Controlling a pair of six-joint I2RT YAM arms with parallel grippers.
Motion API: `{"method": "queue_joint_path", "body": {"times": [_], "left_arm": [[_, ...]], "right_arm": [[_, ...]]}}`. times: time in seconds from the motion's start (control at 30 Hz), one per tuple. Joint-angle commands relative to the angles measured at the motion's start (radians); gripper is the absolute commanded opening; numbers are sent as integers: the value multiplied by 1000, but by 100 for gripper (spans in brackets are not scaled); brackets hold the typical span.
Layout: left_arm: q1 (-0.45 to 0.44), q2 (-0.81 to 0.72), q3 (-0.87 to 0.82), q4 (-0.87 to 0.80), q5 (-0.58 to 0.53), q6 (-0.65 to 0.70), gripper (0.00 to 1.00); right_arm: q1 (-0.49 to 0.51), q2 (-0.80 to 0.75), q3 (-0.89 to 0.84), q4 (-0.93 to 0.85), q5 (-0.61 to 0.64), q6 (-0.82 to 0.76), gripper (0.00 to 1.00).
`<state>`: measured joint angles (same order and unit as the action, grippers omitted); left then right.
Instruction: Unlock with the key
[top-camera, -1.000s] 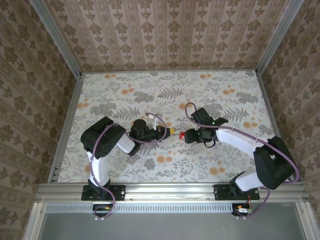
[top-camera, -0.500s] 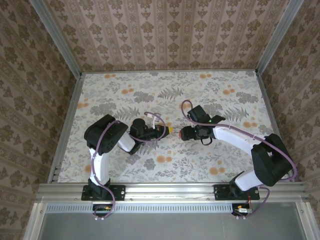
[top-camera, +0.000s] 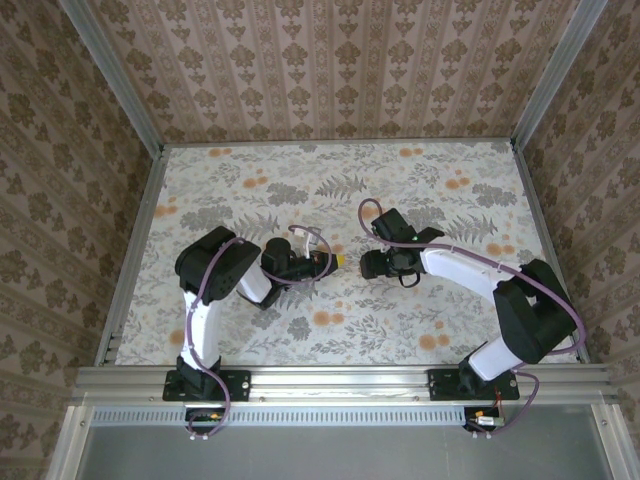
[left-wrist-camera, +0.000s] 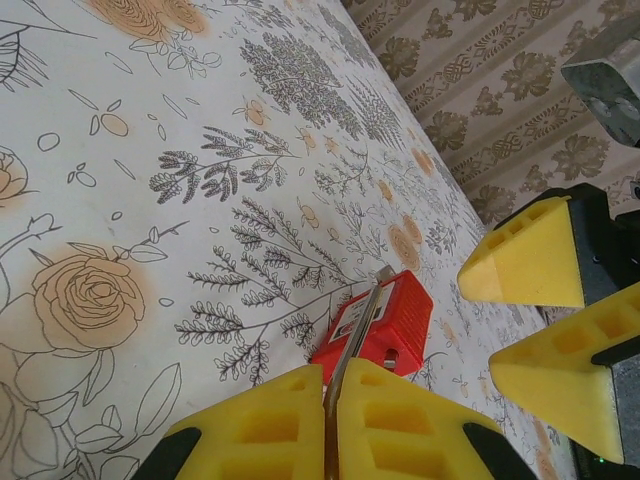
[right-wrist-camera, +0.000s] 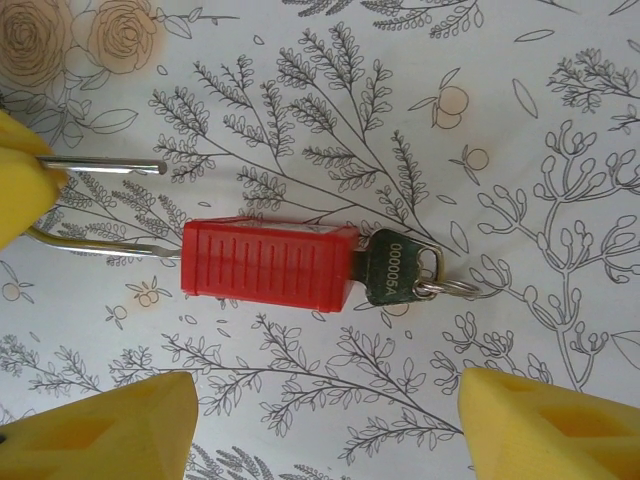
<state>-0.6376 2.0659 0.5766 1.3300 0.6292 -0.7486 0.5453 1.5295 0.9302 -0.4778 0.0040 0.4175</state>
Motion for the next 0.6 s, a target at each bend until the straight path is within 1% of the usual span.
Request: {"method": "queue_joint_path", "body": {"times": [0.0, 0.2, 0.3, 0.37, 0.43, 0.5, 0.57], "left_arm": [[12, 8, -8, -35, -4, 19, 10], [13, 21, 0, -35, 0, 14, 10], [13, 22, 6, -35, 1, 13, 11], [13, 22, 8, -35, -1, 8, 11], [10, 25, 9, -35, -6, 3, 11], [9, 25, 8, -35, -14, -5, 11], [7, 22, 7, -35, -20, -9, 10]], "right_arm": [[-1, -35, -12, -41, 35, -19, 69], [-1, 13, 18, -101, 48, -55, 68], [-2, 42, 37, -100, 40, -68, 69], [-1, 31, 36, -76, 25, -64, 69], [19, -4, 12, -3, 5, -42, 72], [48, -6, 3, 36, 30, -32, 74], [74, 24, -2, 75, 46, -23, 75]]}}
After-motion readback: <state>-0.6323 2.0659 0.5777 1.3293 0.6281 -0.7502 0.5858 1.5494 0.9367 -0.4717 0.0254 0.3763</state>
